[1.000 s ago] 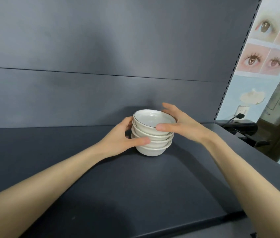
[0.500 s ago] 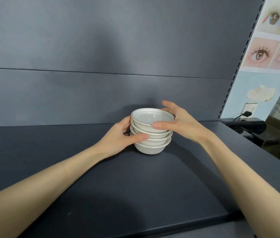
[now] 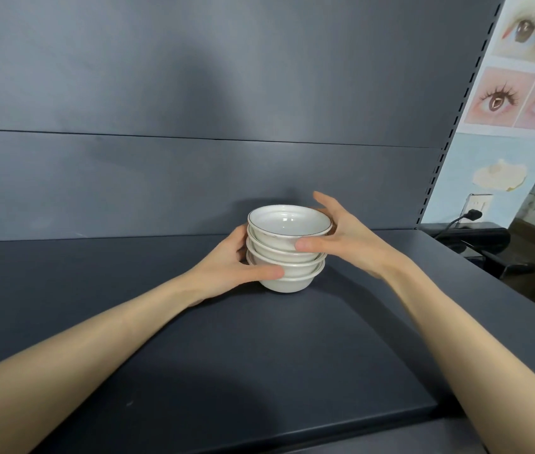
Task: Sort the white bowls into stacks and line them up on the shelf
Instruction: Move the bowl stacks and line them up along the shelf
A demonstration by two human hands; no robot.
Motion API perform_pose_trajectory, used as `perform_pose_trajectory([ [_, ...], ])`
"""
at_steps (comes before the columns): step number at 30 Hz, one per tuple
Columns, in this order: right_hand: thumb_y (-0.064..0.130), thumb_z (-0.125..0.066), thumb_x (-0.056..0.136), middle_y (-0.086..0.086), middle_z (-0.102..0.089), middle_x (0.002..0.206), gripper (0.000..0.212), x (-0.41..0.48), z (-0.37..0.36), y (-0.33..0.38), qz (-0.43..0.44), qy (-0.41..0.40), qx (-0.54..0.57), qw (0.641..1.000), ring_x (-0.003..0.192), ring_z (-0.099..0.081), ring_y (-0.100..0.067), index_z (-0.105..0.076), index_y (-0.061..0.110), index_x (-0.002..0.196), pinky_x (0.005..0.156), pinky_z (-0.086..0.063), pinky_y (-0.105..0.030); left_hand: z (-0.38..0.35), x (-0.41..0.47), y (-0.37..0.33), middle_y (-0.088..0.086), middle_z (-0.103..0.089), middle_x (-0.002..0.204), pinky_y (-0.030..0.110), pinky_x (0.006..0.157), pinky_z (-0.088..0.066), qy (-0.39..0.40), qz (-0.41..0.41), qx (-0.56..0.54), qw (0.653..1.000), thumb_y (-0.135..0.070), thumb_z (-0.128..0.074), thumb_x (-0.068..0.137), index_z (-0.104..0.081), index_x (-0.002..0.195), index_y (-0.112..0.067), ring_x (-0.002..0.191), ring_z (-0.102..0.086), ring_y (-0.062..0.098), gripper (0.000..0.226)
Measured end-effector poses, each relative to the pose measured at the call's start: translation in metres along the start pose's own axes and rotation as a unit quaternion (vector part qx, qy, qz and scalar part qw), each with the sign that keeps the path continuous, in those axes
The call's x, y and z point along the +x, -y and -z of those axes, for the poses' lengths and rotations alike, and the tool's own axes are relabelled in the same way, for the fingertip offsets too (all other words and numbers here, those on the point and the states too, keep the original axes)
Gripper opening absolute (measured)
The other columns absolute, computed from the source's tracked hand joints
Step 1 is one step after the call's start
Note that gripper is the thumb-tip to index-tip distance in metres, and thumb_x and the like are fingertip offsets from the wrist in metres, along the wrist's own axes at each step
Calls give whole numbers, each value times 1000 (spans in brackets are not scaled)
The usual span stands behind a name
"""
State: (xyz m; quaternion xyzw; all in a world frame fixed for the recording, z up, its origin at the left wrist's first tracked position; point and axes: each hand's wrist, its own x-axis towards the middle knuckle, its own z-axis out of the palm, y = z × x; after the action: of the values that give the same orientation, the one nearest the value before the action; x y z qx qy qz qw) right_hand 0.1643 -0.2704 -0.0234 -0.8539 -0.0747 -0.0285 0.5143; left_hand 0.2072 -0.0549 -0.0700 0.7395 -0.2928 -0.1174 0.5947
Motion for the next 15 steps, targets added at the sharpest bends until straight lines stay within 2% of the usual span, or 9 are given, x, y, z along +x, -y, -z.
perform_pose_trajectory([
  [3,33,-85,60,22,-50,127,121,-4,-2,-9,-16,14,27,999,115,-55,1,-8,28,153,91,-50,-23,-5,0,-1,-13,-59,128,18,90,-50,11,-4,2,1000,-25,-87,58,-35,140,-23,117,-58,2,97],
  [6,37,-85,57,20,-60,121,105,-4,-4,-15,-10,37,45,998,111,-61,-3,-27,30,145,90,-55,-36,-14,0,-9,-22,-64,118,15,85,-49,23,-47,-1,999,4,-79,72,-43,126,-32,112,-59,-3,74],
  [9,39,-82,58,16,-63,122,88,-5,-6,-15,6,48,61,997,111,-63,-7,-40,31,134,86,-57,-39,-19,-2,-17,-28,-66,108,11,82,-48,33,-80,12,996,18,-70,73,-47,114,-37,106,-61,-5,73],
  [12,38,-82,60,14,-62,124,86,-4,-6,-17,16,48,65,997,113,-62,-8,-41,30,135,86,-57,-41,-21,-3,-20,-28,-66,109,11,83,-48,34,-94,16,995,19,-72,70,-49,112,-39,106,-61,-5,75],
  [15,48,-80,57,18,-58,126,102,-4,-7,-19,2,29,90,995,114,-60,-6,-30,30,143,90,-55,-43,-21,-3,-19,-19,-66,117,17,87,-49,31,-98,11,995,18,-73,70,-50,120,-32,112,-61,1,74],
])
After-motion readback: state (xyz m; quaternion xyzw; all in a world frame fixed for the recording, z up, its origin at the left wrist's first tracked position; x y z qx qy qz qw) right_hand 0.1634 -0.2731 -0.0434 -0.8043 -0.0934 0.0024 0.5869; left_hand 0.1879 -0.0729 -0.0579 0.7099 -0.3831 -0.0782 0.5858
